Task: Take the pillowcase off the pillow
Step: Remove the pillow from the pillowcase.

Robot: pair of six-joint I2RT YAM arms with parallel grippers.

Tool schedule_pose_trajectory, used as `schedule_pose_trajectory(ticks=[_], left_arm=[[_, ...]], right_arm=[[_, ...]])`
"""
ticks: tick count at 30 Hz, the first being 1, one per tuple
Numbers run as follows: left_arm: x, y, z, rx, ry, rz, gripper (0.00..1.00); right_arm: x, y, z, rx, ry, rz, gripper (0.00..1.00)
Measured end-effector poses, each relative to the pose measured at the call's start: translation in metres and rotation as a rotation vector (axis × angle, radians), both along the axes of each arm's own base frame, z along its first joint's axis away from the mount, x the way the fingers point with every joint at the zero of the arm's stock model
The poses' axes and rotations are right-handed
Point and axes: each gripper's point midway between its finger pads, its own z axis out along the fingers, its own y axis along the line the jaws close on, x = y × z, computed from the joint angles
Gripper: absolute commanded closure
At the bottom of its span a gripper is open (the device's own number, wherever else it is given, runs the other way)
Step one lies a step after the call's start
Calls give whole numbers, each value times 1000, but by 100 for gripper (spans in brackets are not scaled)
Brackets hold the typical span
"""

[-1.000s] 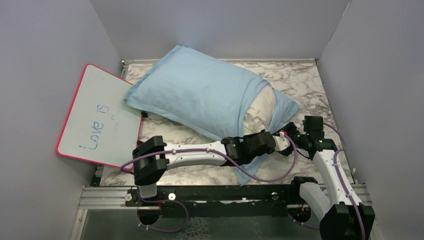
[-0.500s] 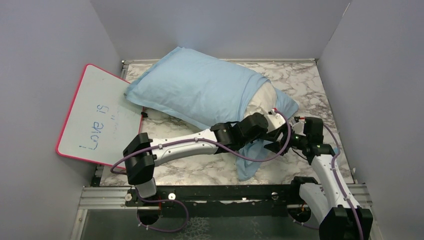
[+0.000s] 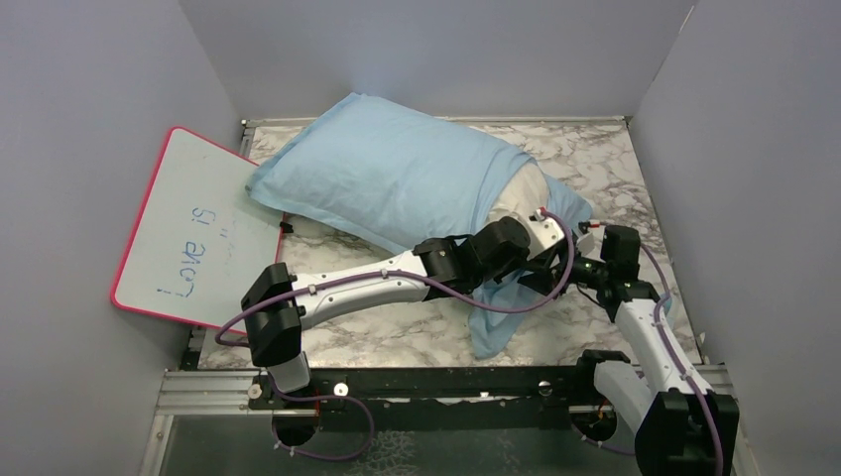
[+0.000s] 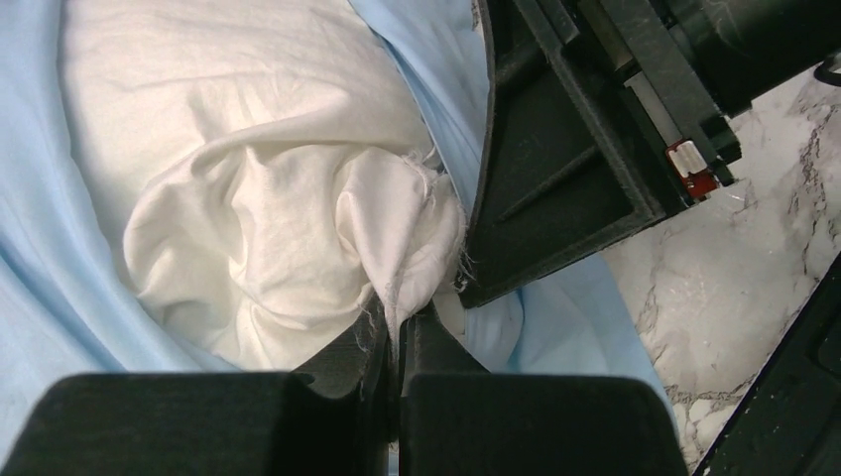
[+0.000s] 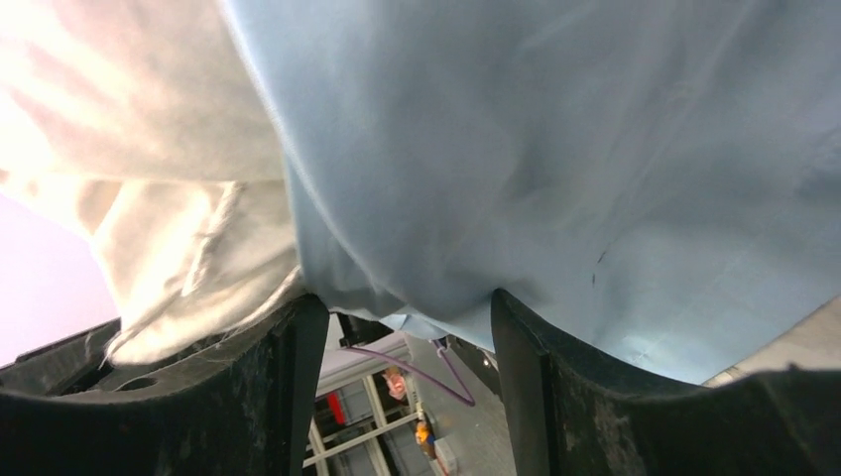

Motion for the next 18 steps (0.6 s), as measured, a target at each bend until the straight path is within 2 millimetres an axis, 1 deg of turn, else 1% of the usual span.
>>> schedule_pose_trajectory(ticks=[3,6,13,16,18], left_arm=[[-1,0,3,-6,8,2,100],[1,1,4,-9,14,9,100],[-1,3,8,-1,25,10,100],[-2,4,10,0,29,9,100],[-3,4,16,-14,32,7,100]], right_arm=[[2,-1,-9,-15,28,4,44],[2,-2,-20,-26,61,12,48],[-6,-5,-58,-55,166,-14,48],[-8,-6,-68,-57,196,-24,48],[-7,-7,-72,-61,211,-30,48]])
